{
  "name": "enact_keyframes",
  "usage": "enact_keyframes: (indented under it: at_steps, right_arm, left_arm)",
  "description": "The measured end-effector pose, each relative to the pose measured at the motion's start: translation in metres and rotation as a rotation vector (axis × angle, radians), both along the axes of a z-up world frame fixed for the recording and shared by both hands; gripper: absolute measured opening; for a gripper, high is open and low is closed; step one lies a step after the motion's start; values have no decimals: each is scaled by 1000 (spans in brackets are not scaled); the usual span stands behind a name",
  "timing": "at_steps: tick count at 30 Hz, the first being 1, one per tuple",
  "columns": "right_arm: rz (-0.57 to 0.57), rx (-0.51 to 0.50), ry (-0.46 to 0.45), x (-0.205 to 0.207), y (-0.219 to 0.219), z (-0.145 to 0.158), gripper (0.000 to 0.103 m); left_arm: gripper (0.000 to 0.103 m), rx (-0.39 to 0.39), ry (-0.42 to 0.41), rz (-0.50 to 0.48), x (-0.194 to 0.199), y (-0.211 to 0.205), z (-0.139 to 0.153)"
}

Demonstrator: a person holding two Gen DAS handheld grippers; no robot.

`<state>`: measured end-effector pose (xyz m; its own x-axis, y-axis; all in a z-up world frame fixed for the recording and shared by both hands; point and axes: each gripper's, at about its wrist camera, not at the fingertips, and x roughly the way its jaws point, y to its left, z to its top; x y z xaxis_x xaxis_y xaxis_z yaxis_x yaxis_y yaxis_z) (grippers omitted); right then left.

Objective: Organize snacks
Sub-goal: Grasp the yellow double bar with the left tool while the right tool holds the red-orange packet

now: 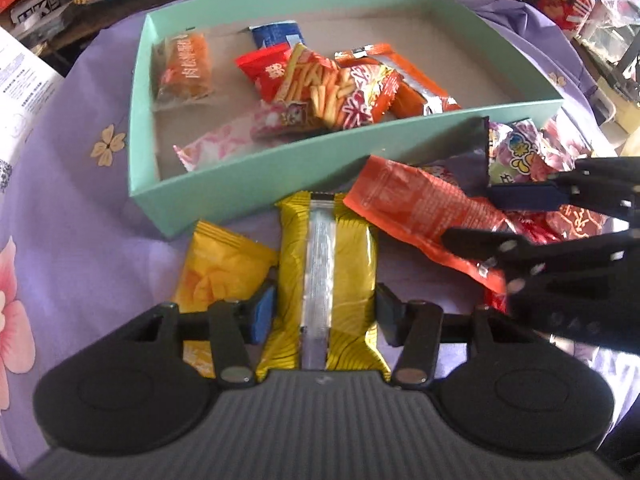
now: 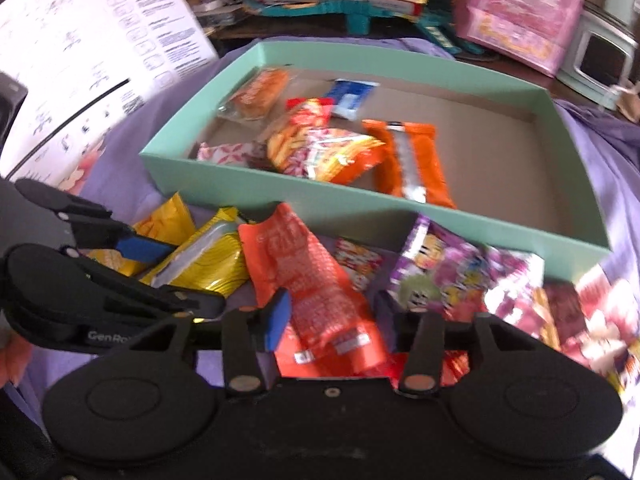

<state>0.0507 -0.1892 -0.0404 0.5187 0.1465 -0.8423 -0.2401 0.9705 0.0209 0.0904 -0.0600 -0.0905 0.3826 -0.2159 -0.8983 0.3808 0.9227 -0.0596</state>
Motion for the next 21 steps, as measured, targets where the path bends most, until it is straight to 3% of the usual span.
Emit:
enact_keyframes:
  at_steps: [9, 12, 16, 21]
  right_arm:
    - [140, -14, 36, 9, 5, -6, 53]
    - [157, -53, 31, 8, 9, -10, 41]
    - [116, -48, 13, 10, 14, -13, 13]
    - [73, 22, 6, 1, 13, -1, 12]
  left_arm:
    - [53, -25, -27, -46, -4, 5, -1]
    - [53, -19, -35, -53, -4, 5, -1]
    - [52, 16, -60, -62, -6, -2, -2]
    - [48, 1, -35, -39, -7, 3, 4]
